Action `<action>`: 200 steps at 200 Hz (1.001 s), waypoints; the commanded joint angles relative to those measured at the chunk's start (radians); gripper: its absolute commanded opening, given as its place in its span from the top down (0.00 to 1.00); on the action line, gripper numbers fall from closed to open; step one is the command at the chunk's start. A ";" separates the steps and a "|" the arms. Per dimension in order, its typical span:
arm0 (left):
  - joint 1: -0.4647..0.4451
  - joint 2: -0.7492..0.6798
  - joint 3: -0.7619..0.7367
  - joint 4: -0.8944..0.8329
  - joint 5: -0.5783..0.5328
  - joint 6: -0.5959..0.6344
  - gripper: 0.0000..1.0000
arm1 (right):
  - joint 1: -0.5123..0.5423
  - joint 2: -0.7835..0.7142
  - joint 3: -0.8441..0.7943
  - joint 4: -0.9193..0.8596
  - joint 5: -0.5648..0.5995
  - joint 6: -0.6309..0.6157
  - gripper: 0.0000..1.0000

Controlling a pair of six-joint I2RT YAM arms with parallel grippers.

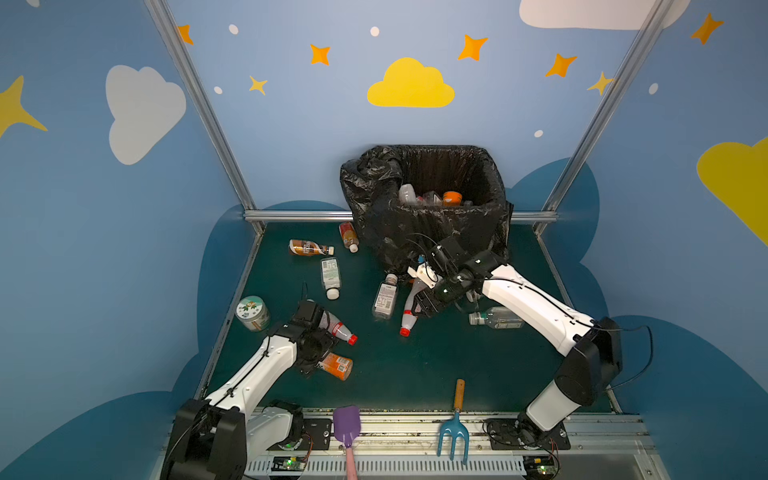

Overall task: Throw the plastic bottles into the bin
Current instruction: 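Close the left gripper on the white-cap orange-gradient bottle, then lift the white-cap bottle with the left gripper over the bin and release it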

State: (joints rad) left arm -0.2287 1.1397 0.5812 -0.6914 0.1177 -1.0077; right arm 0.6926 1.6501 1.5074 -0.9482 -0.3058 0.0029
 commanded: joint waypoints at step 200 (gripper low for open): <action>0.003 -0.036 0.495 -0.178 -0.081 0.190 0.53 | -0.150 -0.184 -0.121 0.092 0.004 0.118 0.29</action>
State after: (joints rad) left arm -0.2352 1.1664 0.9661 -0.8177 0.0948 -0.8612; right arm 0.5659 1.5414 1.4227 -0.9051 -0.3008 0.0734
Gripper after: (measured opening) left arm 0.481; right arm 0.711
